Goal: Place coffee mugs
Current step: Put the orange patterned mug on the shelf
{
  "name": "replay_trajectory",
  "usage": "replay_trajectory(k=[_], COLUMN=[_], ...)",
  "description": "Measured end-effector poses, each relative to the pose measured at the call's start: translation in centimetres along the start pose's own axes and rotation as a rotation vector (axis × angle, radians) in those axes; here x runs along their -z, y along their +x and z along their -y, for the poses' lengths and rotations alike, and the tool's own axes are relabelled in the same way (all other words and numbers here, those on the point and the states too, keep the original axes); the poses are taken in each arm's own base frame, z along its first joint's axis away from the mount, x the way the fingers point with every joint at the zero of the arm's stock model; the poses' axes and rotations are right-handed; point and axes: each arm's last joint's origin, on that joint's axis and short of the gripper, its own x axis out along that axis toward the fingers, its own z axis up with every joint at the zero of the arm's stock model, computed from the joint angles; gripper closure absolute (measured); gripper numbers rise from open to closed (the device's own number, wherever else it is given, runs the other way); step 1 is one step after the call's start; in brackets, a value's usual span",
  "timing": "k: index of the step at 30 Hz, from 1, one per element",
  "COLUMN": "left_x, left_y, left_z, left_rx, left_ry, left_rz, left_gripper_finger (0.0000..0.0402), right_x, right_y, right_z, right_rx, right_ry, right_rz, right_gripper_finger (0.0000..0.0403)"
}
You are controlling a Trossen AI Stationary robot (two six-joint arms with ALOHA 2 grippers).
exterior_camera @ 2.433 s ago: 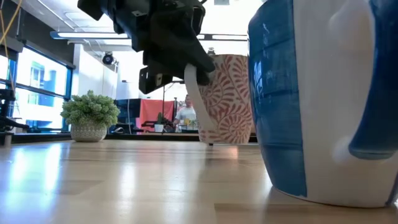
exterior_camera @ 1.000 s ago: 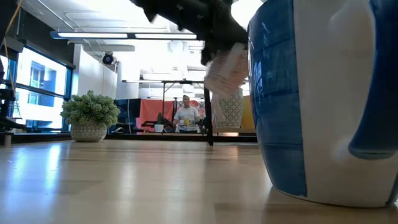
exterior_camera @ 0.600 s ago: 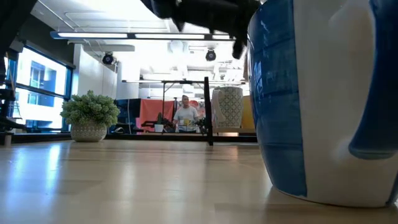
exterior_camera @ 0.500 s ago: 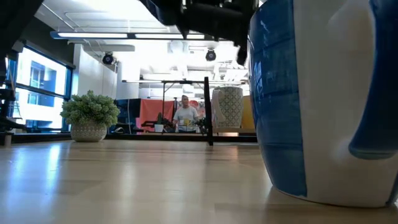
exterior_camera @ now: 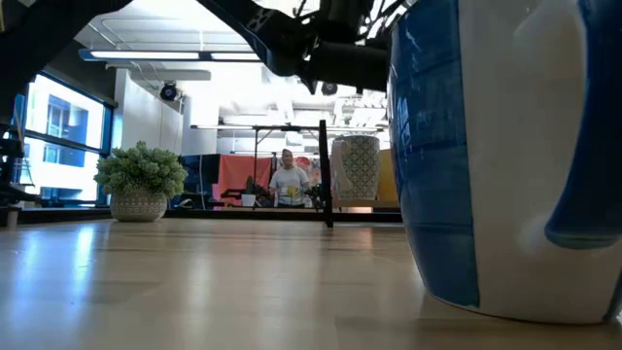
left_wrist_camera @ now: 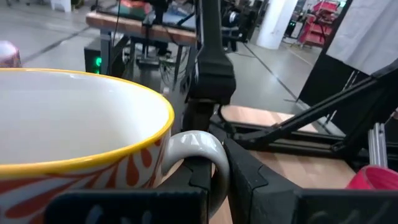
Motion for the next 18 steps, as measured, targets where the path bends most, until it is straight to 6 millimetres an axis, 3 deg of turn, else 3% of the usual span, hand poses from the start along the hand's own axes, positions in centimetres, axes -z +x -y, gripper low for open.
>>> replay_trajectory(k=[18], left_x=[0.8], left_y=[5.6], left_z=[-1.6], left_rx=[0.02], left_ry=[0.031], left_rz=[0.073], left_gripper_finger=[0.0392], right_x=[-0.2], right_y=[0.0], right_z=[-0.1], right_rx=[-0.015], right_ry=[0.007], right_rz=[0.018], right_gripper_finger=[0.0368])
